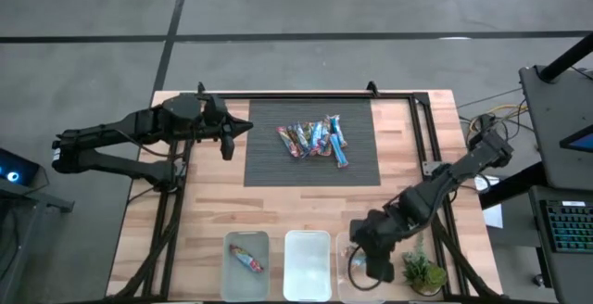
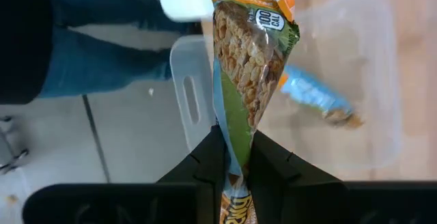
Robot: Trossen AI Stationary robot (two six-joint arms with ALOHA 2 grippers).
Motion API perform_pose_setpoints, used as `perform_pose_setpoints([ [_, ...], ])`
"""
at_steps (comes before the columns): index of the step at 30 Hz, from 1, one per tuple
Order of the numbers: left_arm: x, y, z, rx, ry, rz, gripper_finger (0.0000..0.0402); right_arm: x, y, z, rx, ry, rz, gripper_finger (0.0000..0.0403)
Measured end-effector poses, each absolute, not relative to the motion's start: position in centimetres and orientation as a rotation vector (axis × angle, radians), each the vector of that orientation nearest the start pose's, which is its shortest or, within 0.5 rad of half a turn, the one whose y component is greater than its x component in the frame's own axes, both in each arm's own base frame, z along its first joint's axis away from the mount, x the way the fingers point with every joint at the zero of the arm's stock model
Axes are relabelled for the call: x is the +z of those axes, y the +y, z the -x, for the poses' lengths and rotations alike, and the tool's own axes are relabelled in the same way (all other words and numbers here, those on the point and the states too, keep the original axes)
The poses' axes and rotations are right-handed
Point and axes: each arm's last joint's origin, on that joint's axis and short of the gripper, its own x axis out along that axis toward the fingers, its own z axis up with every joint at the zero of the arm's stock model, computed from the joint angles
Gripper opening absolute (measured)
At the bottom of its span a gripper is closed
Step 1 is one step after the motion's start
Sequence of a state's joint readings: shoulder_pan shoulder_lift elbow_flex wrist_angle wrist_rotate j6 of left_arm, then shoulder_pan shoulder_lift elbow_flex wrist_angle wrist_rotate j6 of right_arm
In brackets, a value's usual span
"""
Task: Pick and place Granola Bars by type
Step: Put the yellow granola bar into the transparent bin
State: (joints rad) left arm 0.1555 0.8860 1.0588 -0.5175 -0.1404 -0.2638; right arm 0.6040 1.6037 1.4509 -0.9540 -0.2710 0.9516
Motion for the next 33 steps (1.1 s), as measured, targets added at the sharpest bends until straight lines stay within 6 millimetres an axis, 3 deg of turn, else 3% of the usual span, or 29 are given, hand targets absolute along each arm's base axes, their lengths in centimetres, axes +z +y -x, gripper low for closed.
perform_pose_setpoints([
  [11,37.7,3.0,-17.2,0.321,0.302,0.310,0.0000,28.1,20.7,-27.4,-0.053,1.470,-0.884,0.0043],
  [17,37.6,3.0,-17.2,0.310,0.303,0.318,0.0000,27.4,21.0,-27.7,-0.313,1.478,-1.137,0.0043],
  [25,37.6,2.9,-17.3,0.288,0.306,0.323,0.0000,27.0,21.4,-27.7,-0.676,1.257,-1.385,0.0043],
  [33,37.6,2.9,-17.3,0.272,0.308,0.328,0.0000,26.2,22.4,-27.4,-0.800,1.189,-1.460,0.0043],
])
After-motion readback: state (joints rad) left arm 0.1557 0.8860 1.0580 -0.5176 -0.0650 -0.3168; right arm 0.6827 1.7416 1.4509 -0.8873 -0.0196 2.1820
